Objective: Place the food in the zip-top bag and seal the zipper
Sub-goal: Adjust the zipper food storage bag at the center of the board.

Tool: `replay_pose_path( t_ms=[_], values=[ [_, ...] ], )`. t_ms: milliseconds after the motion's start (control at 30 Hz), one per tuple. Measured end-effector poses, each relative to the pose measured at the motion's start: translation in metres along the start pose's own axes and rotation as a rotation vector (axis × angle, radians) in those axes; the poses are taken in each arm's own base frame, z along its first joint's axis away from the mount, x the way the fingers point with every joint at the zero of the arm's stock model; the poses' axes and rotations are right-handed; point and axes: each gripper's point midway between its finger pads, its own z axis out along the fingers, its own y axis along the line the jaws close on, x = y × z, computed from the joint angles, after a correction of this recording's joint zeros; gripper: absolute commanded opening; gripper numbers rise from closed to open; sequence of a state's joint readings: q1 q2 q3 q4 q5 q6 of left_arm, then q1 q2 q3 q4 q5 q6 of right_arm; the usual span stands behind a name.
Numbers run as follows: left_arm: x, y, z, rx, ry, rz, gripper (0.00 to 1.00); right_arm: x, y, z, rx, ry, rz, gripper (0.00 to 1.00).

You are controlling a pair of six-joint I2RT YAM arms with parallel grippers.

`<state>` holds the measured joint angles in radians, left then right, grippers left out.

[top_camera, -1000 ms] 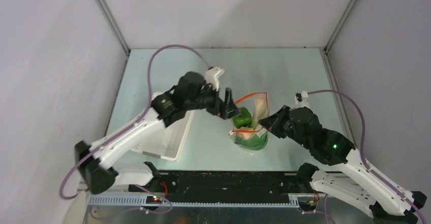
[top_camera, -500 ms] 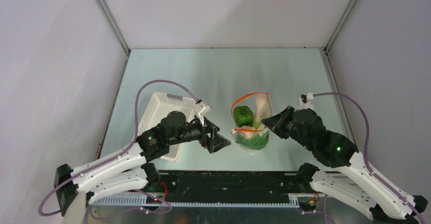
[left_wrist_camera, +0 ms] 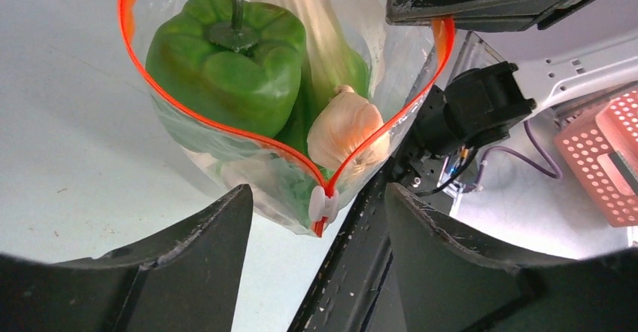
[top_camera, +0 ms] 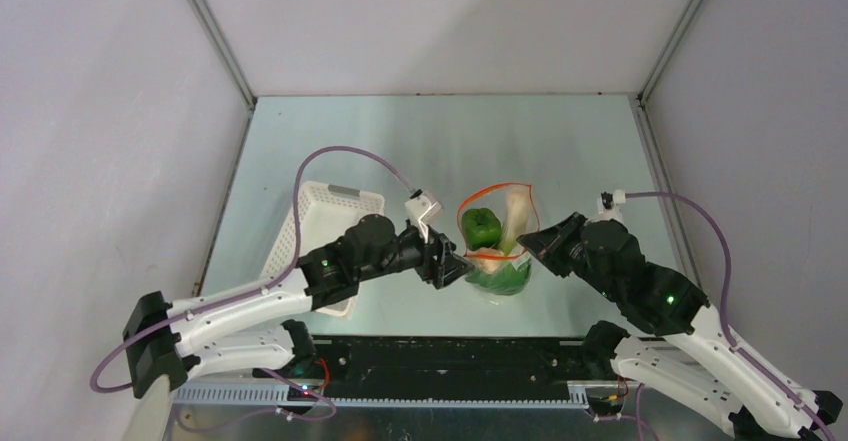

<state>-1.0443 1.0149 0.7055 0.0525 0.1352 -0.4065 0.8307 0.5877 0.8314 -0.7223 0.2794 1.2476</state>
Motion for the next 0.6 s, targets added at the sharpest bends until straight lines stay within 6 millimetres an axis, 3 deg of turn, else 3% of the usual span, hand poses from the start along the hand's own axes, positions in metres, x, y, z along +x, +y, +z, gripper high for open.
replay_pose_path(
  t_ms=[300, 600],
  values=[
    [-0.004, -0.003, 0.012, -0.052, 0.001, 0.050, 0.48, 0.000, -0.001, 0.001, 0.003, -0.004, 0.028, 0.06],
    [0.002, -0.004, 0.019, -0.081, 0.050, 0.101, 0.56, 0.000, -0.002, 0.000, -0.006, -0.006, 0.052, 0.06]
  ],
)
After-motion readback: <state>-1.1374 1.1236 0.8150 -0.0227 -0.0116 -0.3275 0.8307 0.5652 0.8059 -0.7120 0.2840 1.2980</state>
